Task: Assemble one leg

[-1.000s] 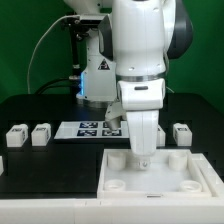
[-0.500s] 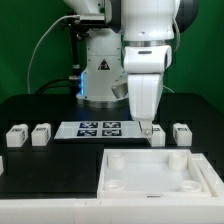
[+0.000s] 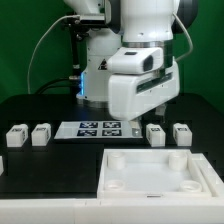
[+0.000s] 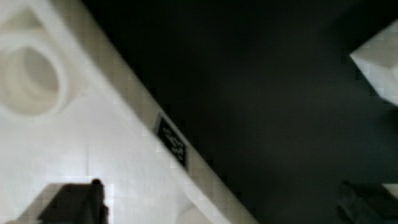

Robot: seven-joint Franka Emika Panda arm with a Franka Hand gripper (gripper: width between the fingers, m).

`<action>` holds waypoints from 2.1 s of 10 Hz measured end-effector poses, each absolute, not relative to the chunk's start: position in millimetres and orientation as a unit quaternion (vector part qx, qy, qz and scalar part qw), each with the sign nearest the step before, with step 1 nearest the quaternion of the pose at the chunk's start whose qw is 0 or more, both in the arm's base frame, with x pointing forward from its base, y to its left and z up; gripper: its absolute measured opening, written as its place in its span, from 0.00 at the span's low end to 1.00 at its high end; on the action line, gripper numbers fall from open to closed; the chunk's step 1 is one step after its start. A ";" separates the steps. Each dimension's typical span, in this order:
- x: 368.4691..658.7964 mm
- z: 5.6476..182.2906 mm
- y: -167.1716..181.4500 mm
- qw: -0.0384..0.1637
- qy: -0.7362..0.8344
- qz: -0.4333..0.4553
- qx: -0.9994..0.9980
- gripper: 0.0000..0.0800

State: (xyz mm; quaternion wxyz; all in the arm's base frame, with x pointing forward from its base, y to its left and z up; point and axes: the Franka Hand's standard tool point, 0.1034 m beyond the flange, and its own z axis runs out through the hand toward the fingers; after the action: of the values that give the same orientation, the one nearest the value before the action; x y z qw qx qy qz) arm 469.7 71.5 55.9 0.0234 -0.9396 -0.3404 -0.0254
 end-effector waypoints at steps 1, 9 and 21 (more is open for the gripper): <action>461.7 54.9 72.9 0.029 -0.252 -0.030 -0.967 0.81; 430.2 51.7 159.8 0.049 -0.052 -0.008 -0.997 0.81; 401.8 32.1 170.8 0.021 0.007 0.407 -0.913 0.81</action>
Offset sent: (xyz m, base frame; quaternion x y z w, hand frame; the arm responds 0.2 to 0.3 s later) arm -0.0161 0.0241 -0.0015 -0.0125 0.0052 0.3054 0.9521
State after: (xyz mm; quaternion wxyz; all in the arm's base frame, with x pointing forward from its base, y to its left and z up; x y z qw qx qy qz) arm 401.8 170.8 32.1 0.0213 -0.9130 0.0066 0.4074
